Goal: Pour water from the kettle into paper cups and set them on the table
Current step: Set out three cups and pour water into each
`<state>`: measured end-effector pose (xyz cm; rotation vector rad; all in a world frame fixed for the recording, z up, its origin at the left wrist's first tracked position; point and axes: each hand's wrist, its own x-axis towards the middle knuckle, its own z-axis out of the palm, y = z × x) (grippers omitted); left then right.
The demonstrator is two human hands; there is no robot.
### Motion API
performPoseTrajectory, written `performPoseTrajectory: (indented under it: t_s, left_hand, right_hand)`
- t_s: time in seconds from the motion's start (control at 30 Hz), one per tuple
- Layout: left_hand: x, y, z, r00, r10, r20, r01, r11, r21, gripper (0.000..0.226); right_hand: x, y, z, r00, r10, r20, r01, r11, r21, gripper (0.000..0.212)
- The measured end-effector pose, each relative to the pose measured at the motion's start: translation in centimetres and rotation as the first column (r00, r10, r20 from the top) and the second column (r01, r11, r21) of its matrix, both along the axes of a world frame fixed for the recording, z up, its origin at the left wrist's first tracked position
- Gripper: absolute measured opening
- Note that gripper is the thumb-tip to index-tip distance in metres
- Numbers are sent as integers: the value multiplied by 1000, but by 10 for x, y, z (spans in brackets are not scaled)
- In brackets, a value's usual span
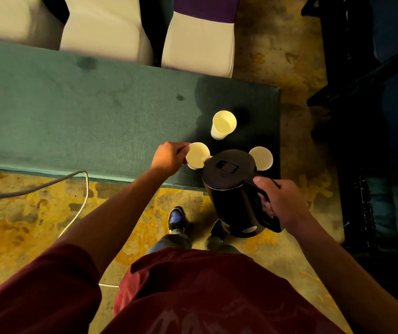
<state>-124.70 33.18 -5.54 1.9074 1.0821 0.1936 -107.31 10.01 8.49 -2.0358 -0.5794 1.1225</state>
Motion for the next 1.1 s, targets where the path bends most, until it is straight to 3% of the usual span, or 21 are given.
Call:
performPoseTrajectory:
  t_s: [0.17,0.4,0.5,0.63,0.83,1.1]
  left_hand:
    - [0,0,1,1000,3,2,-3,1000,-22,27]
    - [1,3,0,1000,22,20,-20,996,-90,26]
    - [0,4,1,1000,17,5,-16,994,-107,26]
    - [0,4,2,1000,24,-8,-25,991,-128,27]
    - [-1,3,4,998,47,-40,-52,990,-134,30]
    - [1,9,22,988,157,-15,-152,975,163,25]
  right_hand:
    - [-3,1,0,999,-31,-28,31,1000,2,64]
    - [-7,-2,-1,998,-27,-61,34,992,125,69]
    - [-8,-5,-2,994,-60,-89,74,983,170,64]
    - [-8,-10,-3,992,-103,-69,116,971,208,37]
    - [-4,-15,7,990,-119,-74,137,940,312,38]
    - [3,-14,33,971,-187,-148,233,877,420,38]
